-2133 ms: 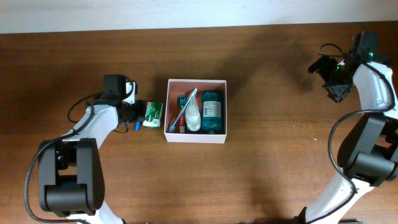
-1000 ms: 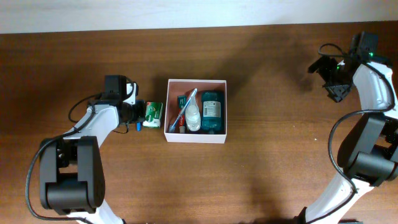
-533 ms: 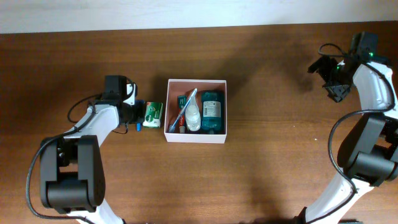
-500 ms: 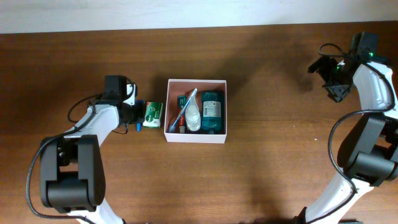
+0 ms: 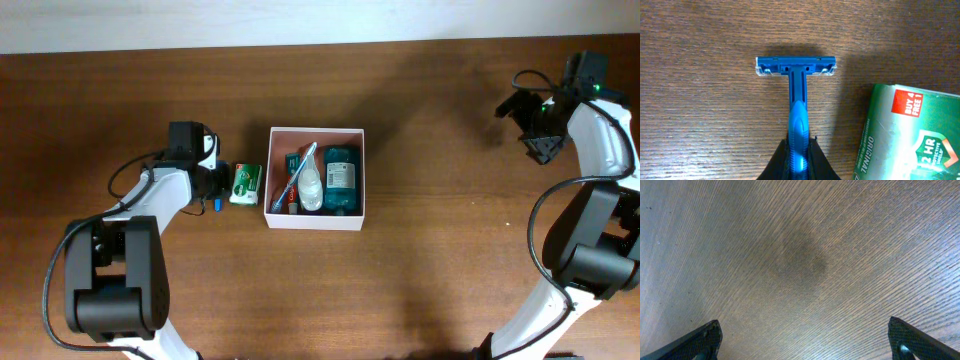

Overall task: Pack container
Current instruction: 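Lift the razor with left gripper and drop it into the box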

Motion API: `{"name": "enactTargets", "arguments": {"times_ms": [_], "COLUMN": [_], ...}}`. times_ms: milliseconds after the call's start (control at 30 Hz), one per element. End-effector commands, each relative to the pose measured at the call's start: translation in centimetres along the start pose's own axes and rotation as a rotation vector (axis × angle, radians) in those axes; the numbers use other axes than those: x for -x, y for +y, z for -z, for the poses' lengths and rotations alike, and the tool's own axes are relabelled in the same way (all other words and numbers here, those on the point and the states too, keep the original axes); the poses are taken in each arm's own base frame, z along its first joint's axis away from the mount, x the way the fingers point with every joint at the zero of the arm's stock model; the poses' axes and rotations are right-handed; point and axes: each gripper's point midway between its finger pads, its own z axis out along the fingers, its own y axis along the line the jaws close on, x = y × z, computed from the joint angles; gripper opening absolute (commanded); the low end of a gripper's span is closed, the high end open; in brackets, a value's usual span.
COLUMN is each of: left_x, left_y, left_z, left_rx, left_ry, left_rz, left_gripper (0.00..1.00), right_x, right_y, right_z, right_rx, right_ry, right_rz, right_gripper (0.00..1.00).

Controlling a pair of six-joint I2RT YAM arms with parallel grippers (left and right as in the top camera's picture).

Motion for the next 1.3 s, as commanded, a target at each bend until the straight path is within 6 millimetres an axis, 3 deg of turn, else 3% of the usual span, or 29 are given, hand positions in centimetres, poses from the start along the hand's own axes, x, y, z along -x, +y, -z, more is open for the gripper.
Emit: {"name": "enactTargets", "arguments": {"times_ms": [0,100,300,433,533,633,833,933,1067,1267], "left_x": [-0.7,0.7,5.2,6.8,6.8,6.0,4.2,3.4,2.6,2.6], "left_y": [0.1,0.0,-1.2,-3.7,-6.8,-9.7,-13.3,-14.3,-14.9,-15.6], "left_z": [-0.4,1.4,9.6,15.6,18.0,18.2,15.5,13.4,11.7,11.5], "left_rx": [0.005,0.008,-0.009,-0.048,-0.122,-0.162,-0.200,-0.200,-0.217,-0.253], "left_ry": [0.029,0.002,-0.160,-0.309,-0.361,-0.354,-0.267,-0.212,-0.162,-0.158], "left_rz": [-0.005,-0.006,-0.023,-0.054,-0.061,-0.121,-0.161,-0.172,-0.182,-0.186], "left_gripper": [0.01,0.01,0.01,0.01,0.01,0.01,0.01,0.01,0.08,0.10], "right_x": [0.4,0.4,0.4,0.4,0.4,0.4,0.4,0.4,0.4,0.4], "right_y": [-0.3,-0.3,-0.3,-0.3,-0.3,-0.3,-0.3,-0.3,-0.3,-0.3], "right_z": [0.2,0.2,0.2,0.2,0.2,0.2,0.2,0.2,0.2,0.2], "right_rx": [-0.009,-0.009,-0.009,-0.009,-0.009,-0.009,-0.009,-0.009,-0.009,-0.009], "right_ry": [-0.012,-0.012,-0.013,-0.012,-0.012,-0.012,-0.012,-0.012,-0.012,-0.013], "right_rz": [0.003,0.003,0.003,0.003,0.003,0.003,0.003,0.003,0.003,0.003], "right_gripper": [0.99,0.99,0.99,0.99,0.99,0.99,0.99,0.99,0.99,0.99]}}
